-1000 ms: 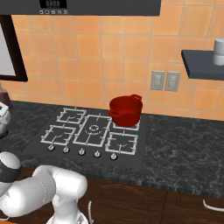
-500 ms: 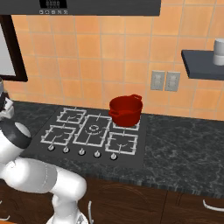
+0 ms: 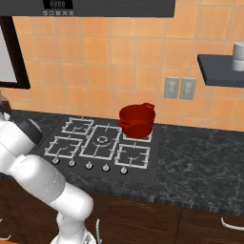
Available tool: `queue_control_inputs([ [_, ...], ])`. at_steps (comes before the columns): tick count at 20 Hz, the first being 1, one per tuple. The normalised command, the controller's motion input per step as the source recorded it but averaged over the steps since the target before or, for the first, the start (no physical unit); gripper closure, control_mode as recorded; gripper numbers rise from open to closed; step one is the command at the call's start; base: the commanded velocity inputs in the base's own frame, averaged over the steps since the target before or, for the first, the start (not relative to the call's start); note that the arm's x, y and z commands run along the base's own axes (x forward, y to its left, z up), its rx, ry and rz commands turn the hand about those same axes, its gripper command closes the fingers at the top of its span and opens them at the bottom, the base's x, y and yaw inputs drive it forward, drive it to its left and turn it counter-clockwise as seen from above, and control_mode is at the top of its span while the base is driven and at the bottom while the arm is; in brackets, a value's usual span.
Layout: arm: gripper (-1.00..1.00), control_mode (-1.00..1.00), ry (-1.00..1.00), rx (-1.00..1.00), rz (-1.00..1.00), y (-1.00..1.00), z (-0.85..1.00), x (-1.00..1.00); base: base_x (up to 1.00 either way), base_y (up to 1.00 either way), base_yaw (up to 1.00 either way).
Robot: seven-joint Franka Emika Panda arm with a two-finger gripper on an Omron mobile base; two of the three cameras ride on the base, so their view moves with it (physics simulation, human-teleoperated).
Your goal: Pick the kettle from the counter and place it on a stove burner. Then turn the burner on.
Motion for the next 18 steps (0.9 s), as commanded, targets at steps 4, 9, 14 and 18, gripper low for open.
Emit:
queue_control_inputs([
  [4, -1.00, -1.00, 0.00, -0.14, 0.00, 0.32, -0.11, 0.17, 0.00, 0.00, 0.00],
  [9, -1.00, -1.00, 0.00, -0.07, 0.00, 0.12, -0.14, 0.23, 0.00, 0.00, 0.00],
  [14, -1.00, -1.00, 0.00, 0.00, 0.00, 0.11, -0.08, 0.29, 0.00, 0.00, 0.00],
  [18, -1.00, -1.00, 0.01, -0.08, 0.00, 0.00, -0.33, 0.15, 0.00, 0.00, 0.00],
])
